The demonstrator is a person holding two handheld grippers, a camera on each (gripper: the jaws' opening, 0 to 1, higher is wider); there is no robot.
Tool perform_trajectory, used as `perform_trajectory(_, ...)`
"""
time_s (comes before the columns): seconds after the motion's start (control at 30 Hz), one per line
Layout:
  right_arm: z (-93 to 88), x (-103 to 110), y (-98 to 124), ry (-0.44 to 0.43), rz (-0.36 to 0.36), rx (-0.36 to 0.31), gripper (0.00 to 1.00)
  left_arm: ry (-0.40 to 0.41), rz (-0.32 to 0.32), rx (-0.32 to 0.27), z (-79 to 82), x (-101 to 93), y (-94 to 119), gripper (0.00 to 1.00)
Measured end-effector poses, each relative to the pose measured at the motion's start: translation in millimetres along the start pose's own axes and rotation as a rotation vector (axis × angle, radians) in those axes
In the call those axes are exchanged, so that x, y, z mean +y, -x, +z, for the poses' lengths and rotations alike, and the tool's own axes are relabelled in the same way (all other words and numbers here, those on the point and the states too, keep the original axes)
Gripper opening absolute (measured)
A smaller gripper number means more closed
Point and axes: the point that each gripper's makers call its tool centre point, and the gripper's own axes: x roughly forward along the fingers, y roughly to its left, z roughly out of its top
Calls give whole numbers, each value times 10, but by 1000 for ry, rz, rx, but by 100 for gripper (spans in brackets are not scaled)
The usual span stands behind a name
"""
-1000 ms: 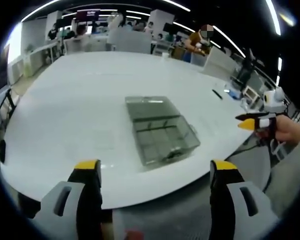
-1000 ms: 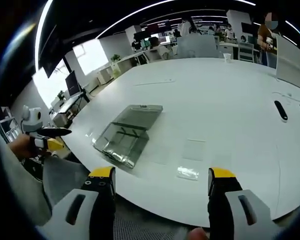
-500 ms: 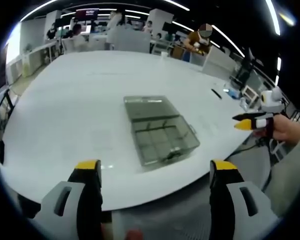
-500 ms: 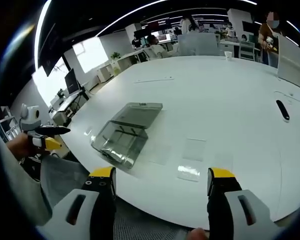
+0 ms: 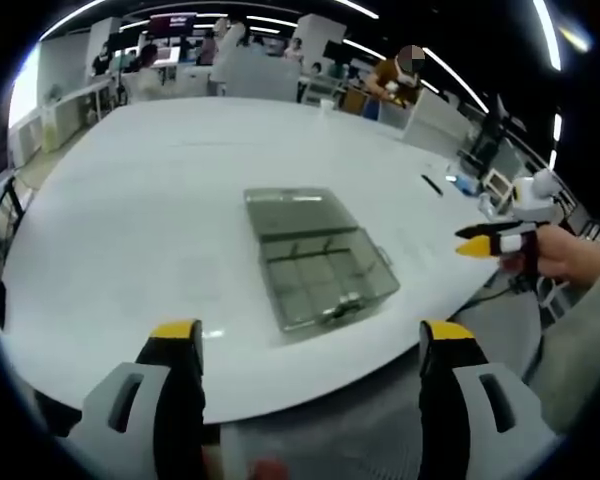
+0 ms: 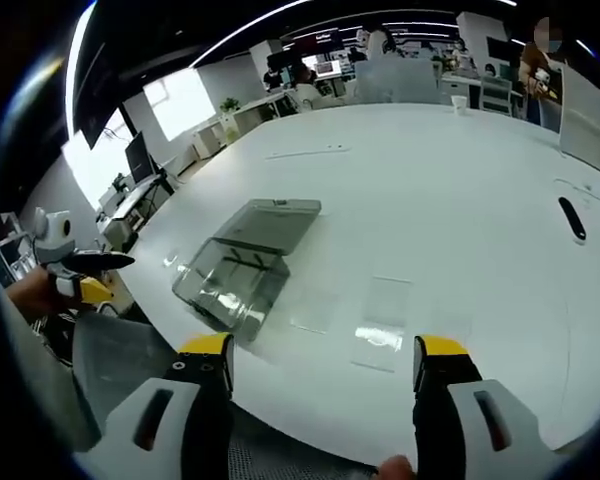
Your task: Insert the divider into the dual guide fixture by aligning both edges with the guide slots and pushing it downward to the bottom, including one-sided entry, uneven engagement, binding, and posture correction.
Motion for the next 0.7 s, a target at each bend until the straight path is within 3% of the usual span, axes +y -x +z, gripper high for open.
perform_trajectory(0.7, -34, -230, -262, -20, -28, 42, 65, -5, -13, 25, 0, -6, -97, 86)
